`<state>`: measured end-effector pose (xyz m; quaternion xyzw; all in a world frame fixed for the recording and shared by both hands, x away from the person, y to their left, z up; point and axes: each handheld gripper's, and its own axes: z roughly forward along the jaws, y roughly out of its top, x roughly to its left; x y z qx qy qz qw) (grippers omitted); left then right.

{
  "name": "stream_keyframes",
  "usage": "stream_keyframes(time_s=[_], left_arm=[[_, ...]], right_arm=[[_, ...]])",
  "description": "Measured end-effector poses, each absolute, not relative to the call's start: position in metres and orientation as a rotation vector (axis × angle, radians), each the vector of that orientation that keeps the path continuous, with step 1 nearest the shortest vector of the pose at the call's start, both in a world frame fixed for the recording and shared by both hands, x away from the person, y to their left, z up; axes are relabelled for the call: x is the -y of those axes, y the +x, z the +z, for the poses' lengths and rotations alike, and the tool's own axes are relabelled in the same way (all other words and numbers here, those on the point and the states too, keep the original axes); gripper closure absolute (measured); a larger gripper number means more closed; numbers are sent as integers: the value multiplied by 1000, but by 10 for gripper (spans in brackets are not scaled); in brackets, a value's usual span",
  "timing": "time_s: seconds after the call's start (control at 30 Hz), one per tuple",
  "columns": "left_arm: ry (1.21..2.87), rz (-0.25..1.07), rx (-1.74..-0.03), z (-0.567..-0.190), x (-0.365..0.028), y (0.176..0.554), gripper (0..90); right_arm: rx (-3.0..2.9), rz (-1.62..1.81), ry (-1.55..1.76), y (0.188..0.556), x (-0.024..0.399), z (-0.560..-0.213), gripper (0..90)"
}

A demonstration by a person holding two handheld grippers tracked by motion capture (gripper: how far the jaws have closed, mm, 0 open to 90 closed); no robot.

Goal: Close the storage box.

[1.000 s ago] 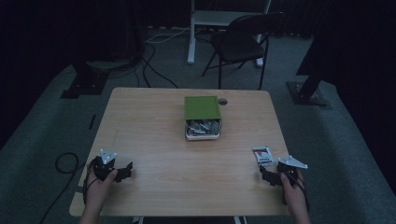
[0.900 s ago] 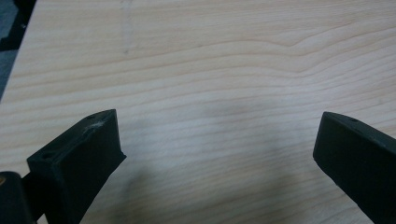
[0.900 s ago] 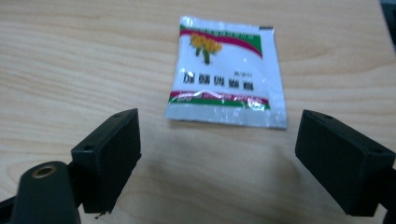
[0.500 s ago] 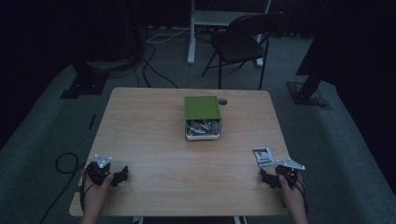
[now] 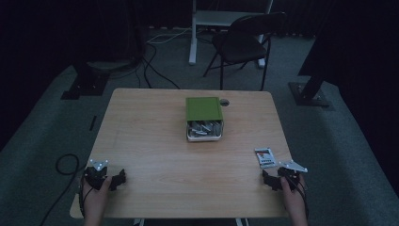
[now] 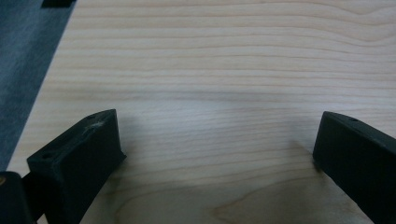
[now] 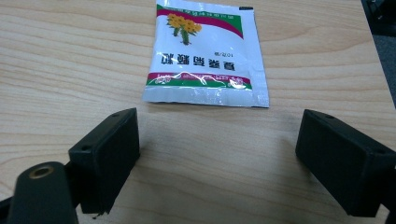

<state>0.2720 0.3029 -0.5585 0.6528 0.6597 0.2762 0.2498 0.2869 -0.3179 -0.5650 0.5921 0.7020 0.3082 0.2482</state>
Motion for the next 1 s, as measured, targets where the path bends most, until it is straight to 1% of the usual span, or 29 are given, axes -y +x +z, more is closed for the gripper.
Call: stream_keyframes(time_s=[0.1,0.73,1.0], left_arm=[[1747,740,-1820,-559,-305,271,18],[1753,739,-1813,-559,-306,271,17],[1778,727,-1781,-559,-307,272,16]], right_arm=[[-1913,840,1614,287,318,-565,131],[-1913,841,1614,287,318,-565,130],[-1914,841,1614,287,318,-565,129]])
